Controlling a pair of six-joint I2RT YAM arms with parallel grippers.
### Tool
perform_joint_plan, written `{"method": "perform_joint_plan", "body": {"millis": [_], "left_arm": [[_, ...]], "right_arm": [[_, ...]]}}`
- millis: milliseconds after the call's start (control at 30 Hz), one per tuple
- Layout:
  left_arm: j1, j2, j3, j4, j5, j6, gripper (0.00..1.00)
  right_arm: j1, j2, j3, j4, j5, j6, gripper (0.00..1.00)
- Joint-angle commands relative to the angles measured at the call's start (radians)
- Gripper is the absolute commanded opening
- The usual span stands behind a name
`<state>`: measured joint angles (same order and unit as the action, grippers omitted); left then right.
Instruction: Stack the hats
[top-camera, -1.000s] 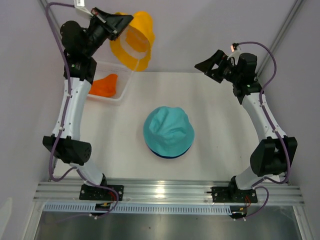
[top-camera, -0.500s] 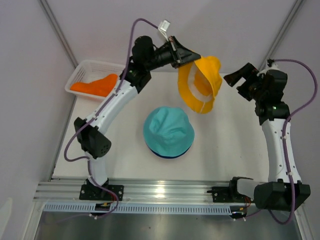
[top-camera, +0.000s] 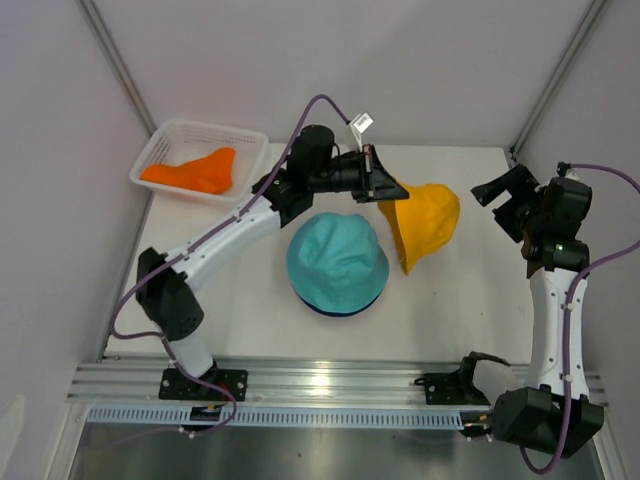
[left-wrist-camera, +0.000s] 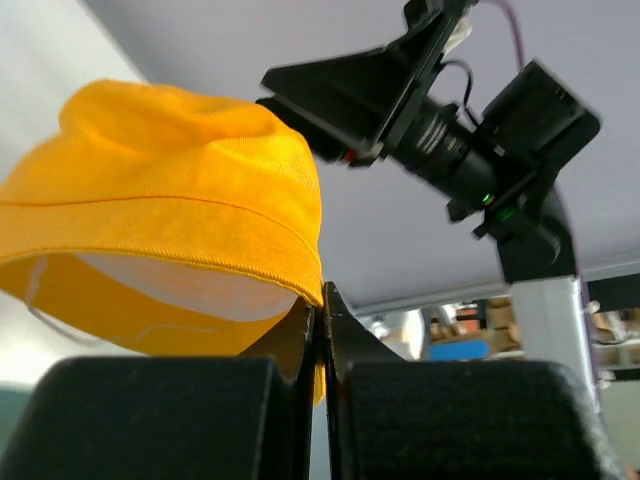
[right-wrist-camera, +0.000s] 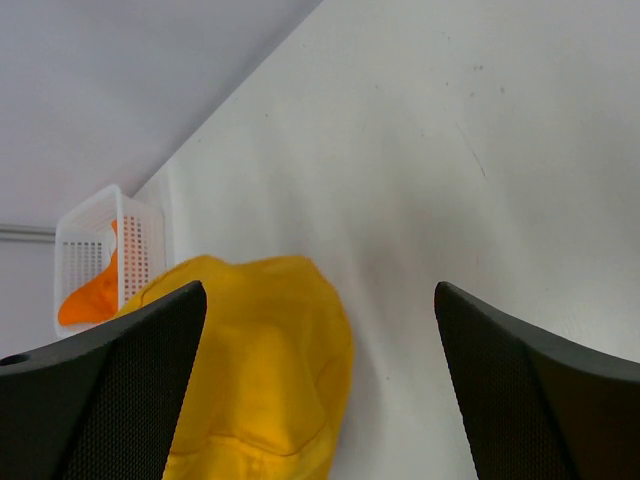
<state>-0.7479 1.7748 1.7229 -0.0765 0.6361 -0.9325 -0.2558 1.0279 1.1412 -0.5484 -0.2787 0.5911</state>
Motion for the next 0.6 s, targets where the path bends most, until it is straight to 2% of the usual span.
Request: {"method": "perform_joint_plan", "body": {"millis": [0, 100, 200, 367, 567], "left_arm": [[0.012, -0.207, -0.077, -0.107, -0.070, 0.179, 0.01], [0.037, -0.297, -0.208, -0.131, -0.133, 0.196, 0.01], [0.059, -0.356, -0.262, -0.184, -0.220, 0.234, 0.01], [0.078, -0.451, -0.276, -0.290, -0.337, 0.300, 0.01], [0.101, -0.534, -0.365, -0.324, -0.372, 0.287, 0.01]], "right_arm": [[-0.005, -0.008, -0.040, 0.036, -0.048, 0.004, 0.99], [-0.005, -0.009, -0.070, 0.073, -0.105, 0.024, 1.00], [-0.005, -0.014, -0.095, 0.114, -0.157, 0.033, 0.99], [-0.003, -0.028, -0.115, 0.145, -0.194, 0.019, 0.99], [0.026, -0.025, -0.126, 0.177, -0.243, 0.000, 0.99]]}}
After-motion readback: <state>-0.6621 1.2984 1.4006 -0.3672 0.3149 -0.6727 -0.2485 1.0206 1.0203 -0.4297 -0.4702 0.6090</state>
